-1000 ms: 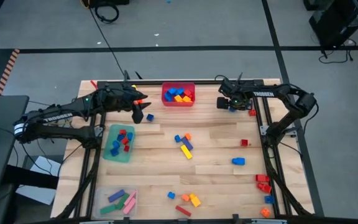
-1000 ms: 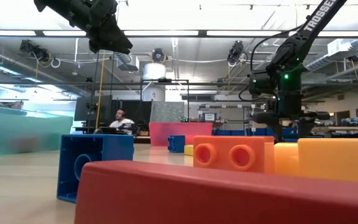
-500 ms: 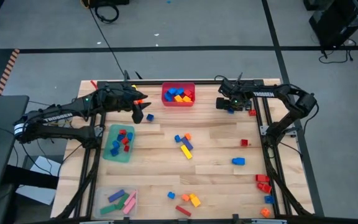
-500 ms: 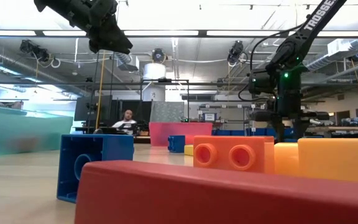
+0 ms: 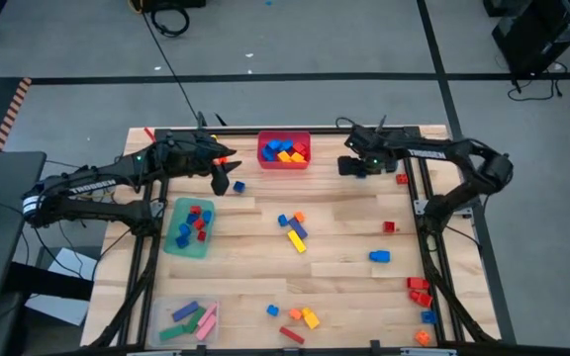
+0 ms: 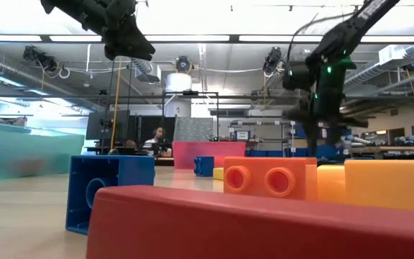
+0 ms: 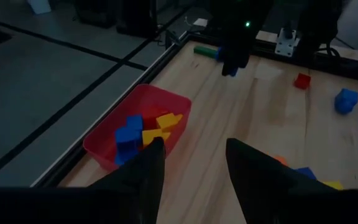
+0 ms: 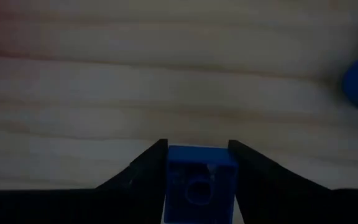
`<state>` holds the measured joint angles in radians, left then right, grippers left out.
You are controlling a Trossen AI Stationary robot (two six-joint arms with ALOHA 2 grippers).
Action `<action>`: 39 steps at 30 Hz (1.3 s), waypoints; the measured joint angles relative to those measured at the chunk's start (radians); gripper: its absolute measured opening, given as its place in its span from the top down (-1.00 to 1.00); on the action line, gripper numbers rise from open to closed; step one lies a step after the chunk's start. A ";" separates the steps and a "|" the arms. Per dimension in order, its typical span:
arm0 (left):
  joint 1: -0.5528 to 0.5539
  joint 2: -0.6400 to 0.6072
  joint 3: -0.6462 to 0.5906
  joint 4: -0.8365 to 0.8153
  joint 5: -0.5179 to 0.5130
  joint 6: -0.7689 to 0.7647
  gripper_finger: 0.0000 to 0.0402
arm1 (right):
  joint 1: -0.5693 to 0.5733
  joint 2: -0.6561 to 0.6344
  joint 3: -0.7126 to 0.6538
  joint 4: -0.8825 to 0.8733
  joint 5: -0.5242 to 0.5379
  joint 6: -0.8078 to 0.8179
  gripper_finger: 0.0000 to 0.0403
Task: Sort blocks by size
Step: Put the blue 4 studded building block into the teal bin
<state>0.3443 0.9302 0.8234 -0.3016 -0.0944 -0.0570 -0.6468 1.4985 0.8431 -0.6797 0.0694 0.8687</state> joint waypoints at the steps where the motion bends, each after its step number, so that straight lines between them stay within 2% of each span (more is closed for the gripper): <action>1: 0.000 0.000 0.000 0.002 0.000 0.000 0.11 | 0.011 -0.019 0.007 0.005 0.001 -0.001 0.20; 6: 0.000 0.000 0.000 0.016 0.000 0.000 0.11 | 0.074 -0.129 0.022 0.096 0.011 -0.070 0.18; 12: 0.000 0.000 0.000 0.081 0.002 0.000 0.11 | 0.172 -0.245 0.024 0.371 0.012 -0.146 0.18; 18: -0.003 0.003 0.000 0.161 0.122 0.138 0.11 | 0.238 -0.298 0.025 0.657 -0.032 -0.200 0.18; 22: -0.026 0.024 0.000 0.192 0.170 0.197 0.07 | 0.253 -0.298 0.025 0.815 -0.127 -0.188 0.18; 26: -0.052 0.066 0.000 0.265 0.183 0.215 -0.05 | 0.271 -0.270 0.025 0.926 -0.191 -0.151 0.18; 34: -0.085 0.163 0.000 0.515 0.175 0.338 -0.42 | 0.319 -0.191 0.025 1.122 -0.228 -0.089 0.18; 39: -0.107 0.245 0.003 0.680 0.172 0.421 -0.50 | 0.336 -0.145 0.025 1.298 -0.242 -0.075 0.18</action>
<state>0.2368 1.1752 0.8260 0.3785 0.0774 0.3641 -0.3113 1.3538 0.8680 0.6179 -0.1731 0.7937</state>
